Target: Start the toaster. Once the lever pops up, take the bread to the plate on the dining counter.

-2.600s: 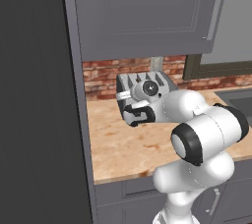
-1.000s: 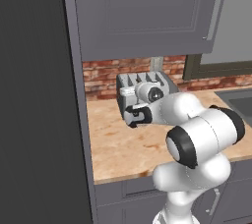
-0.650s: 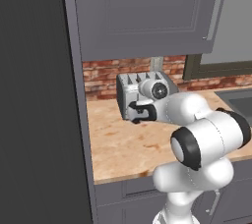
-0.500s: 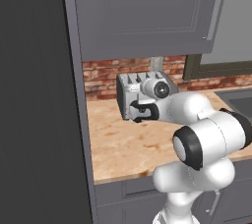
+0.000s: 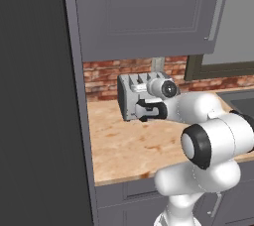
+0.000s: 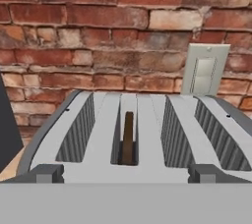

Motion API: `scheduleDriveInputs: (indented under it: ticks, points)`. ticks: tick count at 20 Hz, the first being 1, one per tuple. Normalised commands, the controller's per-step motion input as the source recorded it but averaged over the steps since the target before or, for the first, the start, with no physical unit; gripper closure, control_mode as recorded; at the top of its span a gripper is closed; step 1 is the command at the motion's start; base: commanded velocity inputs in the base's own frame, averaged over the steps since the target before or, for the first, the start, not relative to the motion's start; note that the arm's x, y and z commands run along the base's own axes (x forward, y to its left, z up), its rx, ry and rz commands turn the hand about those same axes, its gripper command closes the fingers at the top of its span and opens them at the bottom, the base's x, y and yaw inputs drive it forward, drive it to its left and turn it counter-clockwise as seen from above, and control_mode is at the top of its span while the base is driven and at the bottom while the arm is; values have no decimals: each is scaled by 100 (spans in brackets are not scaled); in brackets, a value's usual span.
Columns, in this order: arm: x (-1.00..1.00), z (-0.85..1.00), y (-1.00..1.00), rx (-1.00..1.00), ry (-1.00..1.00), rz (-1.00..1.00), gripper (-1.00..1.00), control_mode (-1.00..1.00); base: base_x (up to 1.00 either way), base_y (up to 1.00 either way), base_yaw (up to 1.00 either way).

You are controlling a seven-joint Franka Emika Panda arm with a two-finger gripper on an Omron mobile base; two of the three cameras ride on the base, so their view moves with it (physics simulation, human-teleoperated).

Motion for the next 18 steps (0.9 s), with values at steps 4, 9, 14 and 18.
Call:
scheduleDriveInputs:
  ticks: [4,9,14,18]
  points:
    - [1,0,-4,0,3,0,-100,-100,0,0,0]
    - [8,0,-2,0,1,0,-100,-100,0,0,0]
    - [7,0,0,0,0,0,-100,-100,0,0,0]
    - [4,0,2,0,0,0,-100,-100,0,0,0]
